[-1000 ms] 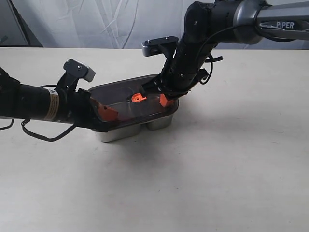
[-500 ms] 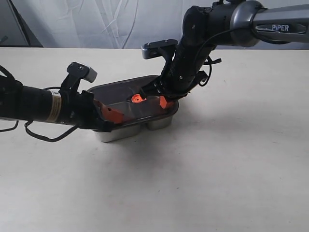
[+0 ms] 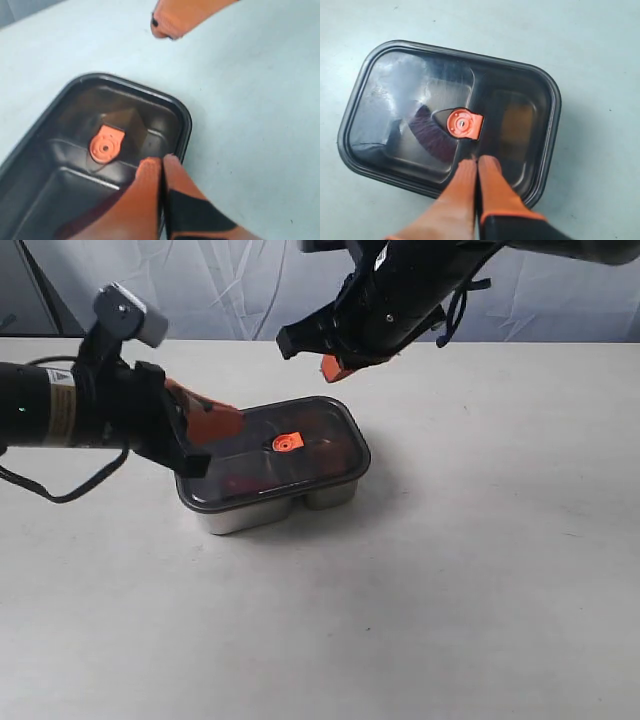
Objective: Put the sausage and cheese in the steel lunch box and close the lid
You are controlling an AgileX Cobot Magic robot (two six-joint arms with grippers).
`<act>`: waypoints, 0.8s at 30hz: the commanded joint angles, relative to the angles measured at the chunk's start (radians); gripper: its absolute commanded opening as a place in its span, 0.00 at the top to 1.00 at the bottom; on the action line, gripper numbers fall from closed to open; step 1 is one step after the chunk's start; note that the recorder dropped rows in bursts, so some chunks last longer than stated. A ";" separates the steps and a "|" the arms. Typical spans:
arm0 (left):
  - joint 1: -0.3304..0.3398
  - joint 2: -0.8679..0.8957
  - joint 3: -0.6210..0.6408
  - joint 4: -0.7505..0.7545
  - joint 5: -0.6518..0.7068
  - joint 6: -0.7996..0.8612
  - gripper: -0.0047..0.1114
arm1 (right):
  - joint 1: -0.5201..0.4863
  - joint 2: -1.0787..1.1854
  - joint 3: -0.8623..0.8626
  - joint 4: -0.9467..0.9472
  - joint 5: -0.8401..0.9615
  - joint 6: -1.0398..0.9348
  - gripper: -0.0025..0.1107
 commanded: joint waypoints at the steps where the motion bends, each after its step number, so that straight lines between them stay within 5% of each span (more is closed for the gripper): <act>1: -0.001 -0.117 0.003 0.068 -0.018 -0.113 0.96 | 0.007 -0.044 0.002 -0.023 0.048 0.028 0.99; 6: -0.001 -0.263 0.014 0.221 -0.081 -0.297 0.96 | 0.058 -0.145 0.114 -0.120 -0.056 0.130 0.99; 16: -0.001 -0.654 0.172 0.221 -0.197 -0.443 0.96 | 0.248 -0.439 0.536 -0.373 -0.409 0.434 0.99; 24: -0.001 -0.967 0.289 0.221 -0.241 -0.590 0.96 | 0.274 -0.645 0.796 -0.442 -0.456 0.529 0.99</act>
